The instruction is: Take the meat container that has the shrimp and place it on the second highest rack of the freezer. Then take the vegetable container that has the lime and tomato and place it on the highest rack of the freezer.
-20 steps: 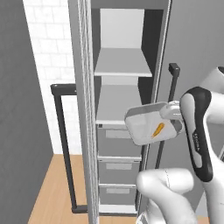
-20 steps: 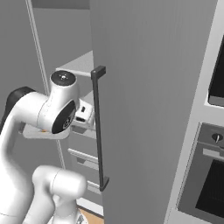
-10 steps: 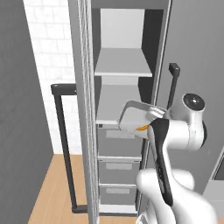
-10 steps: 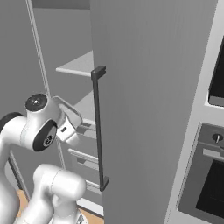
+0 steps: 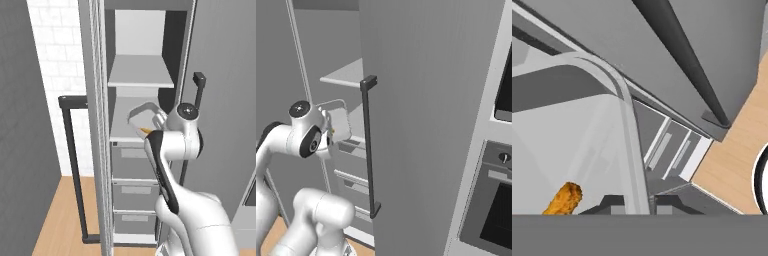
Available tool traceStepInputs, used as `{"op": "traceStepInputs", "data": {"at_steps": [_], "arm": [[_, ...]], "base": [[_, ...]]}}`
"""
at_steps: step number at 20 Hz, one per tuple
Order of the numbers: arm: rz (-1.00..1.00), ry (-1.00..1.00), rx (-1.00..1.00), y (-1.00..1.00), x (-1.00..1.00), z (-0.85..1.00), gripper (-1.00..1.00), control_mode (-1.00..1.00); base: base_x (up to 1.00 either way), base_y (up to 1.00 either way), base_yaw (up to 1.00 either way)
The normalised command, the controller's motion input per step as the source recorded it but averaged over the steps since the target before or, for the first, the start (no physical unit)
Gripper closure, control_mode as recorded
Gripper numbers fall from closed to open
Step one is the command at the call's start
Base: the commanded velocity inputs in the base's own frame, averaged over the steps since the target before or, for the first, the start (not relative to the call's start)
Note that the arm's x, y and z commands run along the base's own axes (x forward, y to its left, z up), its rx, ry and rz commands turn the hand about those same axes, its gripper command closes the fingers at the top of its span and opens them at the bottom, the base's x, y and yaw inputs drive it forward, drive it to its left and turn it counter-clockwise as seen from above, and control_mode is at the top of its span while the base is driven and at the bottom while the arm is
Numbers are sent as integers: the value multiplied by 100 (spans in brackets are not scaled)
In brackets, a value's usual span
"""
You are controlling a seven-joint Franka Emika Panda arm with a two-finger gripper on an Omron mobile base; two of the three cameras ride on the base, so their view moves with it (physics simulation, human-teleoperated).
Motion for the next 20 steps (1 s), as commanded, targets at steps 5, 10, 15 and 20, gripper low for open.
{"op": "traceStepInputs", "data": {"at_steps": [5,10,15,20], "arm": [[4,6,14,9,35,-17,100,-100],[-6,2,0,4,93,-41,100,-100],[-14,0,0,14,88,-37,100,-100],[-13,0,0,22,74,-11,100,-100]], "base": [[0,0,0],[0,0,0],[0,0,0],[0,0,0]]}}
